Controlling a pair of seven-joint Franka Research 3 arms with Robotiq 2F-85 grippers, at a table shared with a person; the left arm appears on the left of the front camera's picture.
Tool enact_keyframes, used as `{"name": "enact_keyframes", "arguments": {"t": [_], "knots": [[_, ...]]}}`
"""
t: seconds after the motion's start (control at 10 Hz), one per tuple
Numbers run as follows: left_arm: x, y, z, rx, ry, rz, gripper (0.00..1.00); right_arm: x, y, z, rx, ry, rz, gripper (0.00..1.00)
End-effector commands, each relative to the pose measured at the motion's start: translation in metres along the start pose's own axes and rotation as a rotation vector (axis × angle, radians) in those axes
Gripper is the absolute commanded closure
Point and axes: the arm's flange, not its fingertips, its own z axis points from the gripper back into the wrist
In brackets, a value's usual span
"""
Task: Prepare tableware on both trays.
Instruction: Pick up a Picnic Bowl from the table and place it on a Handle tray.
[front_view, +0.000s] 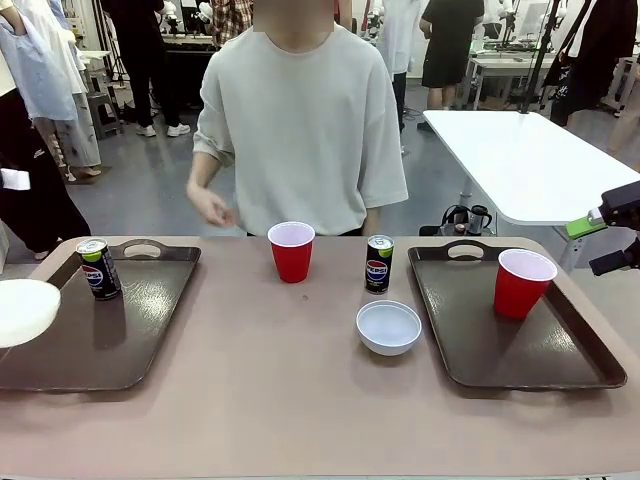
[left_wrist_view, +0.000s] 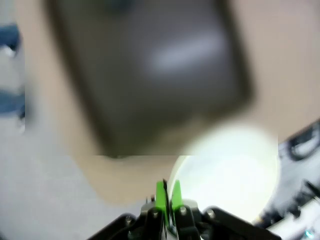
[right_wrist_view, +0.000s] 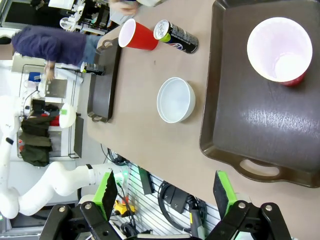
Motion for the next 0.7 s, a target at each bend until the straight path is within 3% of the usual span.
{"name": "enact_keyframes", "arguments": {"t": [0.0,0.6], "knots": [[0.029,-0.003,-0.021,-0.018,-0.069,0.038,0.96,0.003,-0.001,-0.001,0.028,-0.006,0.006,0.00],[0.081,0.001,-0.108,-0.014,-0.116,0.075,0.96,0.003,-0.001,-0.001,0.028,-0.006,0.006,0.00]]}}
